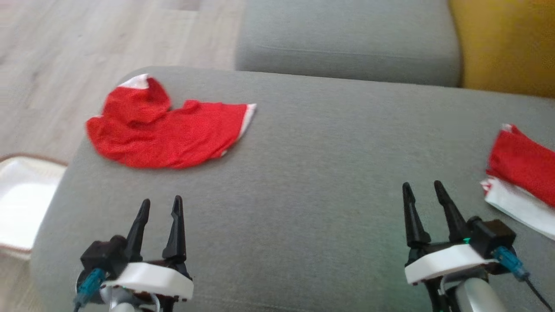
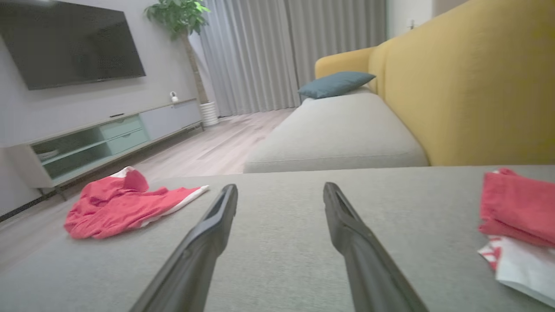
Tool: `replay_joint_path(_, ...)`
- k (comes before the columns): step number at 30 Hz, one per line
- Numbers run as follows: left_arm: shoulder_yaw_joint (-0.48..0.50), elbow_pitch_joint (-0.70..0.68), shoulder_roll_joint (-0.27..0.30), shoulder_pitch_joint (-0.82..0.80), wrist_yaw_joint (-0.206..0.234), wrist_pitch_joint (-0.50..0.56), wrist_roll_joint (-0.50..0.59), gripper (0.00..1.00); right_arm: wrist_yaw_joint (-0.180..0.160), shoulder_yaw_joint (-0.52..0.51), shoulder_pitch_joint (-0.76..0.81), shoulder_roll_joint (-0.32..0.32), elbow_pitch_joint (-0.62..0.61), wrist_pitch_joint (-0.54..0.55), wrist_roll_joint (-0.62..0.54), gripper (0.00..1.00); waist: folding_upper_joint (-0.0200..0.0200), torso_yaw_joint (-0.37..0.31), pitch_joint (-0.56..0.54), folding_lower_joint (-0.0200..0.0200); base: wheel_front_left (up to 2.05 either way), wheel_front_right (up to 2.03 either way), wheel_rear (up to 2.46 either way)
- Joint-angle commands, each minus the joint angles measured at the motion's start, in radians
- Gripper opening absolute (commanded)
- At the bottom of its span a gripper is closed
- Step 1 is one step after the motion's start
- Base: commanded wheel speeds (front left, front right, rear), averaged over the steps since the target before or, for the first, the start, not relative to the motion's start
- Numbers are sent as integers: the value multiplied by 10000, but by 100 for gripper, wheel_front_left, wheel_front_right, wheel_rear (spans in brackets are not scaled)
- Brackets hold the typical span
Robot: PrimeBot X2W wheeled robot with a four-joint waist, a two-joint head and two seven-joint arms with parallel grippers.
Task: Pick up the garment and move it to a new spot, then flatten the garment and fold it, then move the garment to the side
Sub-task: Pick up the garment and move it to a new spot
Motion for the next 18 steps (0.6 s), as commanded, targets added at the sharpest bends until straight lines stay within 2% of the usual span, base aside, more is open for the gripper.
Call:
replay_joint_path(1, 387, -266, 66, -620, -15, -53, 134, 100, 65, 345, -260, -26, -291, -135, 88, 100, 0, 699, -57, 0, 0, 0, 0)
replay_joint_path(12, 931, -266, 66, -596, -170, -53, 447, 100, 65, 921, -295, -26, -131, -135, 543, 100, 0, 2722, -131, 0, 0, 0, 0)
replay_joint_path(18, 1285, -467, 66, -507, -141, -53, 450, 100, 65, 1337, -520, -26, -31, -135, 652, 100, 0, 3045, 85, 0, 0, 0, 0)
